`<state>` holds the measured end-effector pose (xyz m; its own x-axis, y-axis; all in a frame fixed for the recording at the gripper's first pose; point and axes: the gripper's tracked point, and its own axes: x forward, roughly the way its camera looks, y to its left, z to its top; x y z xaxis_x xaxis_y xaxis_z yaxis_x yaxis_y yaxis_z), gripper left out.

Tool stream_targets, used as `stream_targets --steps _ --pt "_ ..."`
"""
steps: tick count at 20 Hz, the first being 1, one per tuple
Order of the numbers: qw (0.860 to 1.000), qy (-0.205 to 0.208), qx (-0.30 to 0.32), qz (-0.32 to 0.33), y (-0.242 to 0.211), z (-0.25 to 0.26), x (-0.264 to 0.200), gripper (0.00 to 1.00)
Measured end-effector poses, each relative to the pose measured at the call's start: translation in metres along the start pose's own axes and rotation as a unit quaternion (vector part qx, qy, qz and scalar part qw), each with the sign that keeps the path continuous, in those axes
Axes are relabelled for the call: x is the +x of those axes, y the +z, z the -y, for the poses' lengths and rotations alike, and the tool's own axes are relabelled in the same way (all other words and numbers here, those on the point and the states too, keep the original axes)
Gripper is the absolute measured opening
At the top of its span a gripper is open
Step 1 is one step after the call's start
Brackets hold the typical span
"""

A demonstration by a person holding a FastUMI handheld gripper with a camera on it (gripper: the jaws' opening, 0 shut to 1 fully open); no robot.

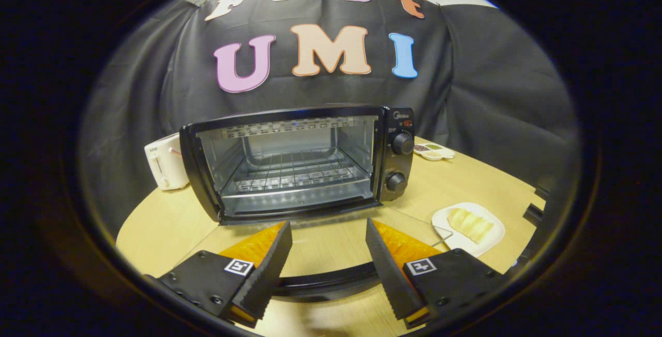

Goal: Open the toaster oven, put the food inside, and close the toaster oven door.

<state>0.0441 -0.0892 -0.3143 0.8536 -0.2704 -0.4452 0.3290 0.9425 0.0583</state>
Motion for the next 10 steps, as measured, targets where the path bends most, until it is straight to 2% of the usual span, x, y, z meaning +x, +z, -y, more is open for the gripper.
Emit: stream_targets --steps 6,10 --pt "0.999 0.004 0.010 -0.036 -0.031 0.001 0.010 0.94" --pt "1.000 0.004 0.011 -0.027 -0.026 0.000 0.016 0.94"
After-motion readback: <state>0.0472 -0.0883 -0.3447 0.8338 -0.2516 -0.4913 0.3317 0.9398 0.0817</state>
